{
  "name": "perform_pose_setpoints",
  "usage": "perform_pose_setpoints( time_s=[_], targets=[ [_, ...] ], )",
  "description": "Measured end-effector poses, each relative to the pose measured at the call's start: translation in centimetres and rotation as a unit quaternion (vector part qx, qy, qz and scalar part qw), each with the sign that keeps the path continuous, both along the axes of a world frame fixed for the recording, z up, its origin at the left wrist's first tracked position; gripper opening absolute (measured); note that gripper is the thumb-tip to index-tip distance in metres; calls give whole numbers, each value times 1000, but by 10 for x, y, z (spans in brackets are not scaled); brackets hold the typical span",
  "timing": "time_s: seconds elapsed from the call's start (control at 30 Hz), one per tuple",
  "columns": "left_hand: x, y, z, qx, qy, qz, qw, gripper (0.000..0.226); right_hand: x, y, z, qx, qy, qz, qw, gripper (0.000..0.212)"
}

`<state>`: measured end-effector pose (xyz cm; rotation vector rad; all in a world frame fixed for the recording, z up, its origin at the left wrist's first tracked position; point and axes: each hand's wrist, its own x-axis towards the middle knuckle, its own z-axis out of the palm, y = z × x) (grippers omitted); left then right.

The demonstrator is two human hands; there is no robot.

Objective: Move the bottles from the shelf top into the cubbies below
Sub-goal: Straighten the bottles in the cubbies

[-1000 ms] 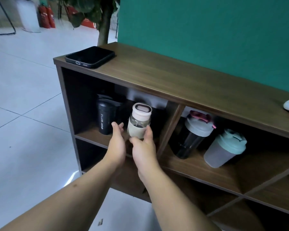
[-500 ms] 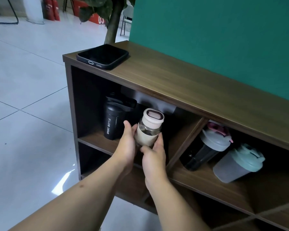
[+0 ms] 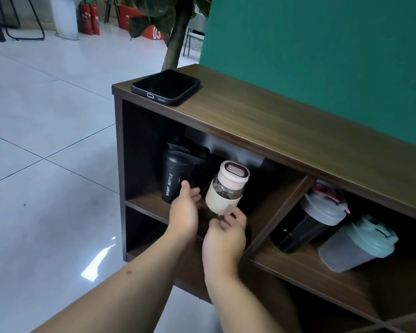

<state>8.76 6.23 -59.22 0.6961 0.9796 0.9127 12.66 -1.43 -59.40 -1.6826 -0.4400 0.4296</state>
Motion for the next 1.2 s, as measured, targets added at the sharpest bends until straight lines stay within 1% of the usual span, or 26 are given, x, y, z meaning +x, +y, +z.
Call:
perform_pose_setpoints(
  time_s=[0.03, 0.07, 0.1, 0.13, 0.2, 0.27, 0.33, 0.37, 0.43, 0.47, 0.53, 0.57, 0.67, 0.77, 0.9, 0.97, 1.03, 1.2],
  targets=[
    [-6, 1, -2, 11, 27, 48, 998, 66, -6, 1, -2, -3, -5, -1, 1000, 44],
    [-11, 3, -5, 18, 51, 85, 995, 65, -11, 5, -3, -10, -6, 14, 1000, 39],
    [-16, 7, -8, 22, 68, 120, 990, 62, -16, 10, -5, -14, 4, 38, 999, 38],
    [-22, 10, -8, 25, 85, 142, 986, 60, -19, 15, -5, -10, 23, 67, 997, 40],
    [-31, 15, 3, 34, 84, 165, 982, 53, -27, 25, -1, 6, 59, 120, 991, 49],
    [-37, 20, 10, 41, 72, 161, 983, 46, -32, 33, -1, 2, 70, 158, 985, 58],
    [-40, 26, 8, 45, 57, 147, 986, 46, -32, 38, -3, -9, 73, 182, 981, 66],
    [-41, 31, 3, 44, 43, 134, 989, 52, -32, 41, -4, -14, 75, 188, 979, 70],
    [-41, 41, -4, 23, 11, 102, 994, 75, -30, 47, -4, -16, 79, 197, 977, 76],
    [-41, 44, -4, 15, -6, 84, 996, 75, -29, 49, -5, -13, 81, 203, 976, 77],
    [-40, 46, 0, 13, -27, 62, 998, 50, -32, 55, -5, -9, 90, 215, 972, 81],
    [-39, 48, 0, 4, -37, 48, 998, 44, -34, 57, -4, -10, 92, 219, 971, 86],
    [-36, 45, 6, 3, -40, 19, 999, 46, -37, 61, -6, -9, 112, 222, 969, 99],
    [-36, 46, 6, -16, -35, 13, 999, 49, -35, 63, -5, -4, 121, 225, 967, 100],
    [-38, 45, 7, -27, -59, 4, 998, 50, -34, 62, -2, 4, 122, 233, 965, 95],
    [-39, 45, 8, -16, -48, 10, 999, 50, -32, 62, -3, 0, 122, 237, 964, 88],
    [-41, 44, 9, -2, -40, 12, 999, 51, -31, 63, -5, 0, 117, 237, 965, 86],
    [-43, 45, 10, -3, -52, -7, 999, 52, -29, 66, -10, 8, 122, 234, 965, 80]
  ],
)
